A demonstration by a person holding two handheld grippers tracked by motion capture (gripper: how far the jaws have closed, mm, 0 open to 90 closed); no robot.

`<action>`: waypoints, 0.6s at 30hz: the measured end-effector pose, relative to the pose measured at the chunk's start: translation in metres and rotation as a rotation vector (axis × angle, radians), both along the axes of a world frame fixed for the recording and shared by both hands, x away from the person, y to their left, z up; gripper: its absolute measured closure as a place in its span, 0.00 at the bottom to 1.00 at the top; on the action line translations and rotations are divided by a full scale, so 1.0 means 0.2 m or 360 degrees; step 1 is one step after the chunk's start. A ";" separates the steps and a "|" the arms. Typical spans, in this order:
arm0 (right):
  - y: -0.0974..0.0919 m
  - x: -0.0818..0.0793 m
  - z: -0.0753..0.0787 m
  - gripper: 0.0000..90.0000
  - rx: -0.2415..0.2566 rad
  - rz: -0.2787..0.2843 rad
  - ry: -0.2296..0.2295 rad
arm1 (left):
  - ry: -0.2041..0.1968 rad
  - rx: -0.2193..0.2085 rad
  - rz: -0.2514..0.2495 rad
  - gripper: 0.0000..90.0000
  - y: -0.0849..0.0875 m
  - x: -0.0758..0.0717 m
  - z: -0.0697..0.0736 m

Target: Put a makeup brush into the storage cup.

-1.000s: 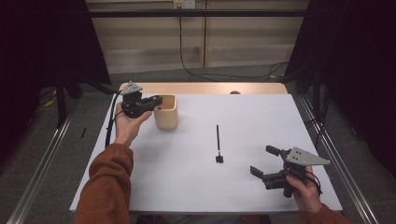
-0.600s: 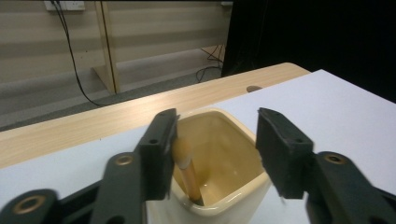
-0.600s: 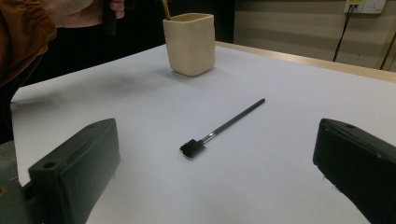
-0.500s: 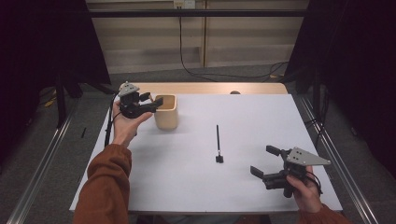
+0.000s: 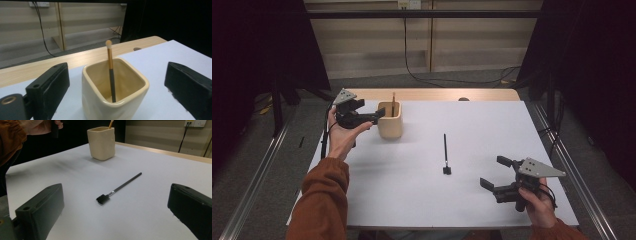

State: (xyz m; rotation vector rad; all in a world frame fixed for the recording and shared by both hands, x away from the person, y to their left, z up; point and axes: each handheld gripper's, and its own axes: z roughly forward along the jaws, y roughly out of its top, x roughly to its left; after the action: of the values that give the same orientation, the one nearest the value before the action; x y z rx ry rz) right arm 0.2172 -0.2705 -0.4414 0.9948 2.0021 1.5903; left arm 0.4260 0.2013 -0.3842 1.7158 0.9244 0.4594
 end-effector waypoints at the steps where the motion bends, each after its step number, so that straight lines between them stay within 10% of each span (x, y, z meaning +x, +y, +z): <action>1: 0.00 0.00 0.00 0.00 0.0001 -0.0002 0.0000 | -0.0013 -0.0007 -0.0011 0.03 0.00 -0.01 0.00; 18: 0.00 0.00 0.00 0.00 -0.0002 -0.0009 -0.0001 | -0.0068 -0.0010 -0.0042 0.04 0.04 -0.18 -0.03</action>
State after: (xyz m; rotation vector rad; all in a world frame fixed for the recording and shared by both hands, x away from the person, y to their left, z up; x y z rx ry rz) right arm 0.2169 -0.2708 -0.4413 0.9986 1.9978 1.5860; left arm 0.3895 0.2092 -0.3901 1.7043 0.8706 0.4732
